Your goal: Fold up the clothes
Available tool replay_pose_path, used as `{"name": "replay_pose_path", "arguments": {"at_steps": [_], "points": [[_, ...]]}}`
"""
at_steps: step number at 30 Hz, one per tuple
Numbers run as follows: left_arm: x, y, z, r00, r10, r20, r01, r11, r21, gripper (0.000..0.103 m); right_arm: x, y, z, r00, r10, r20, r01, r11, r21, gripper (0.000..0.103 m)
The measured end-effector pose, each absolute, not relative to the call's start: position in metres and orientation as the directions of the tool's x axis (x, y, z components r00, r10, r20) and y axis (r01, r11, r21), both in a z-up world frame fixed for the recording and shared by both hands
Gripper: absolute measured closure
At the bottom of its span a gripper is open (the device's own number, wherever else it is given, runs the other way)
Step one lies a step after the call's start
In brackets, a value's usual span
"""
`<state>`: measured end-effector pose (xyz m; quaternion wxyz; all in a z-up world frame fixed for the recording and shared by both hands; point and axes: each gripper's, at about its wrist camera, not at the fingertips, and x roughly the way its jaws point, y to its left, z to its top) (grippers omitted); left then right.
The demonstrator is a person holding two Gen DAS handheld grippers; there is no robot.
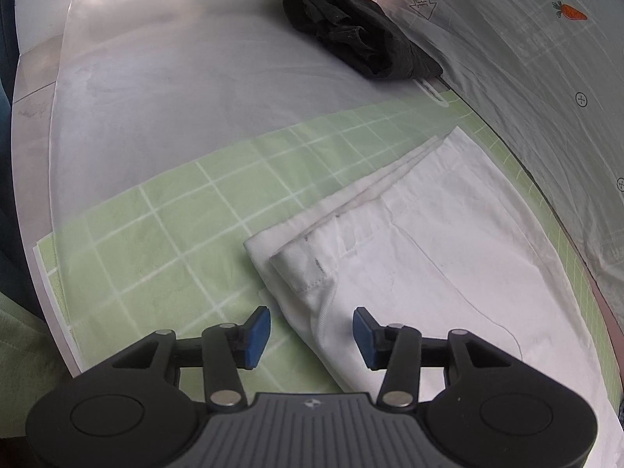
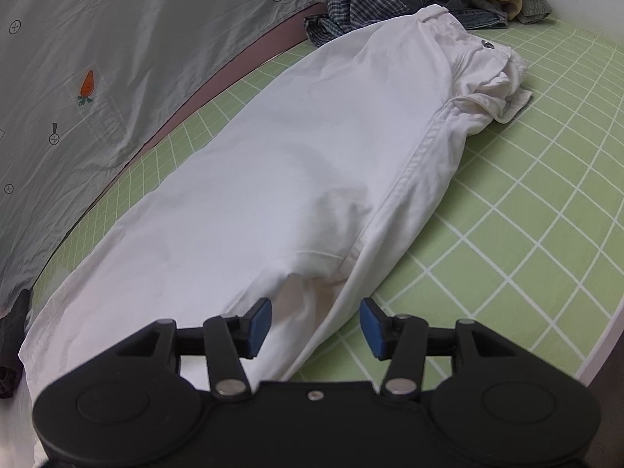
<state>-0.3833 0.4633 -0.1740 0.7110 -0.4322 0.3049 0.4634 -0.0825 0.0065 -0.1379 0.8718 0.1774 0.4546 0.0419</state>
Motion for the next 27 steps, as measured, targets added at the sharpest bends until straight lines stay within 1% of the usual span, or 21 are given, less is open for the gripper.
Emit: {"name": "replay_pose_path", "arguments": {"at_steps": [3, 5, 6, 7, 9, 11, 13, 16, 19, 23, 27], "points": [[-0.38, 0.467, -0.175, 0.386, 0.398, -0.832, -0.921, 0.211, -0.327, 0.053, -0.084, 0.01, -0.134, 0.595, 0.216, -0.774, 0.083, 0.942, 0.326, 0.045], [-0.379, 0.469, -0.175, 0.389, 0.403, -0.828, -0.92, 0.219, -0.326, 0.056, -0.085, 0.012, -0.132, 0.601, 0.206, -0.772, 0.08, 0.946, 0.315, 0.045], [-0.379, 0.469, -0.175, 0.385, 0.41, -0.826, -0.921, 0.218, -0.321, 0.071, -0.085, 0.013, -0.132, 0.602, 0.203, -0.772, 0.081, 0.946, 0.312, 0.045], [-0.38, 0.47, -0.175, 0.378, 0.421, -0.825, -0.925, 0.214, -0.315, 0.082, -0.085, 0.014, -0.132, 0.603, 0.2, -0.772, 0.082, 0.947, 0.309, 0.045], [-0.386, 0.472, -0.175, 0.401, 0.423, -0.813, -0.916, 0.186, -0.355, 0.089, -0.084, 0.015, -0.132, 0.602, 0.196, -0.774, 0.089, 0.947, 0.309, 0.045], [-0.392, 0.474, -0.173, 0.423, 0.429, -0.798, -0.905, 0.149, -0.399, 0.092, -0.084, 0.015, -0.132, 0.6, 0.192, -0.777, 0.098, 0.946, 0.31, 0.045], [-0.393, 0.474, -0.167, 0.412, 0.458, -0.787, -0.909, 0.151, -0.388, 0.093, -0.086, 0.016, -0.132, 0.6, 0.183, -0.779, 0.105, 0.947, 0.304, 0.045], [-0.392, 0.48, -0.166, 0.394, 0.471, -0.789, -0.918, 0.15, -0.368, 0.093, -0.088, 0.015, -0.131, 0.604, 0.171, -0.778, 0.114, 0.948, 0.297, 0.045], [-0.396, 0.488, -0.175, 0.399, 0.443, -0.803, -0.911, 0.096, -0.4, 0.093, -0.089, 0.015, -0.129, 0.612, 0.161, -0.774, 0.108, 0.953, 0.283, 0.045], [-0.394, 0.486, -0.174, 0.389, 0.45, -0.803, -0.917, 0.103, -0.386, 0.093, -0.087, 0.019, -0.125, 0.626, 0.146, -0.766, 0.078, 0.966, 0.247, 0.045], [-0.395, 0.486, -0.173, 0.388, 0.449, -0.805, -0.916, 0.093, -0.39, 0.093, -0.08, 0.022, -0.113, 0.682, 0.125, -0.72, 0.048, 0.976, 0.214, 0.045]]}}
